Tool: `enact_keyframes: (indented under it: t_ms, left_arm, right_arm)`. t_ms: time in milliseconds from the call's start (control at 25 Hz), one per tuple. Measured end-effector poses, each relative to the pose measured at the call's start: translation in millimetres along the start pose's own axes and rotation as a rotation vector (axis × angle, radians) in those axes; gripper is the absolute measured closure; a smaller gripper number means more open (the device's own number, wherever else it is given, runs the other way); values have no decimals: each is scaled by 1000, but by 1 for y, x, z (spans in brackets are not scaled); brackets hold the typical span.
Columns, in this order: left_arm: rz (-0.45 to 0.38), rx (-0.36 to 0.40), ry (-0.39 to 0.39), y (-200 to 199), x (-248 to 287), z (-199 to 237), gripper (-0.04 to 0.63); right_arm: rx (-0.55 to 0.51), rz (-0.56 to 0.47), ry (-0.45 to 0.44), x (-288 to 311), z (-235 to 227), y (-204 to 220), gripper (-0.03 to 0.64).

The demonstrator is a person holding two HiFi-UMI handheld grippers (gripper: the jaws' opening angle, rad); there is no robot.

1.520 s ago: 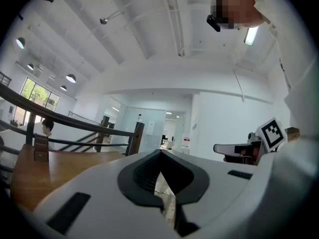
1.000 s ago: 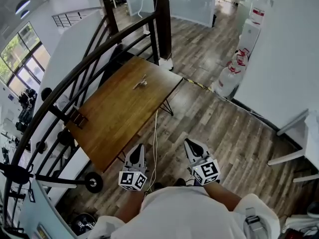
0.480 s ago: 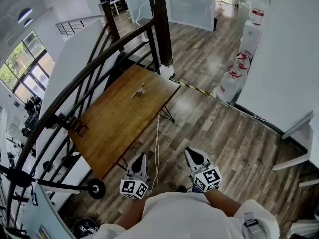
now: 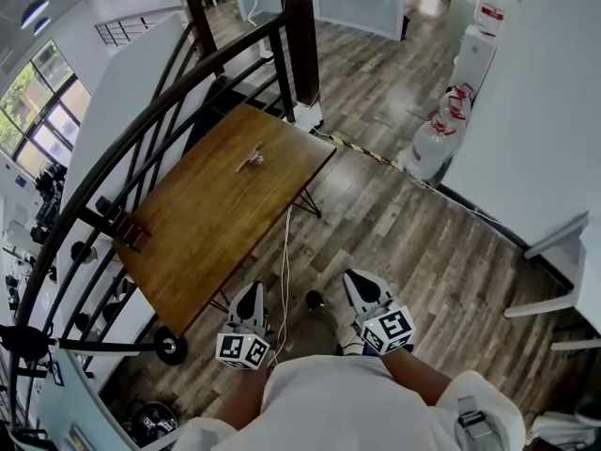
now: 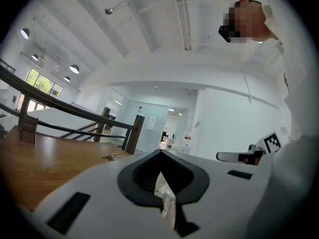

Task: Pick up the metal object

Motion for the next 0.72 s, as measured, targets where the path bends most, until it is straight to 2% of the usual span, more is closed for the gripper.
enact_keyframes:
  t_ms: [400, 720]
  left_arm:
    - [-54, -33, -9, -20, 101, 61, 581]
    - [-71, -83, -40, -37, 167, 122, 581]
  right_arm:
    - [-36, 38, 20, 86, -61, -17, 591]
    - [-47, 67, -27, 184, -85, -35, 591]
Point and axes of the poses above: the fingertips, and each gripper's own axes: x forward along the fingers, z to its left, y out of its underside, the point moved 7 cm from there along -x, backward along the fingers, and after that the axes turned 3 degrees about -x, right-handed, at the moved point
